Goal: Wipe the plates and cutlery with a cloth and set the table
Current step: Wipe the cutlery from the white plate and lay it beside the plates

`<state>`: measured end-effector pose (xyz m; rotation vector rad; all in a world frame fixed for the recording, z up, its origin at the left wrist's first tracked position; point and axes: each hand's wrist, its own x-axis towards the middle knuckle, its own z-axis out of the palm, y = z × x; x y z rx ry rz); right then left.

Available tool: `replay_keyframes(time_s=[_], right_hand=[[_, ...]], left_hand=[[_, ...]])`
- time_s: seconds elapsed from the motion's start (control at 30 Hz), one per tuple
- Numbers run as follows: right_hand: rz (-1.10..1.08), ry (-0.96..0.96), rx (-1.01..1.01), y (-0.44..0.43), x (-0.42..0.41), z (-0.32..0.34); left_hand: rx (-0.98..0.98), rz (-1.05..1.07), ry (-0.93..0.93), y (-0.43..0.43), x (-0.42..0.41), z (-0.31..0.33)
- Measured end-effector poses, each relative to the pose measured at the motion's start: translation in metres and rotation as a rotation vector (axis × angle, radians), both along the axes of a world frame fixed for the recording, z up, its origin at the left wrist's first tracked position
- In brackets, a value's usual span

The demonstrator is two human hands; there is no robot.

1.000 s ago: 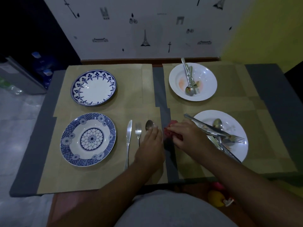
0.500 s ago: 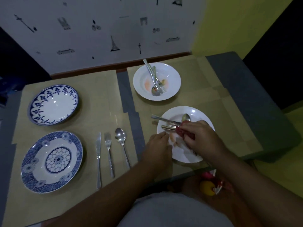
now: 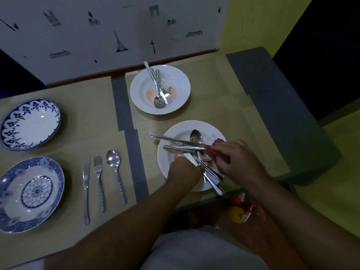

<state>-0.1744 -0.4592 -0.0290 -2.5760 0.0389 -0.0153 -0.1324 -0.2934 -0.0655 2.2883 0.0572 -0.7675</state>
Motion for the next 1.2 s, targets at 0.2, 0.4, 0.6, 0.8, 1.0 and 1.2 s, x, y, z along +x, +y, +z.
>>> replay_keyframes(time_s=[0.2,0.4,0.6,0.8,1.0,1.2], right_hand=[[0.041,-0.009,0.056,-0.006,0.002,-0.002],[0.061,-0.036,0.070,-0.005,0.005,-0.003],[0.086,-0.029,0.097,0.003,0.008,-0.002],[0.133,-0.055,0.108,0.020,0.012,0.002],[0.179,-0.094,0.099,0.046,0.016,0.014],[0.197,-0.152,0.127,0.083,0.018,0.030]], left_hand=[[-0.012,0.147,0.138,-0.005,0.005,-0.003],[-0.093,0.423,0.391,-0.005,0.005,0.003],[-0.268,0.528,0.601,0.018,0.003,0.022],[-0.421,0.447,0.709,0.041,-0.007,0.039],[-0.505,0.379,0.609,0.068,-0.016,0.042],[-0.622,0.503,0.531,0.103,-0.014,0.046]])
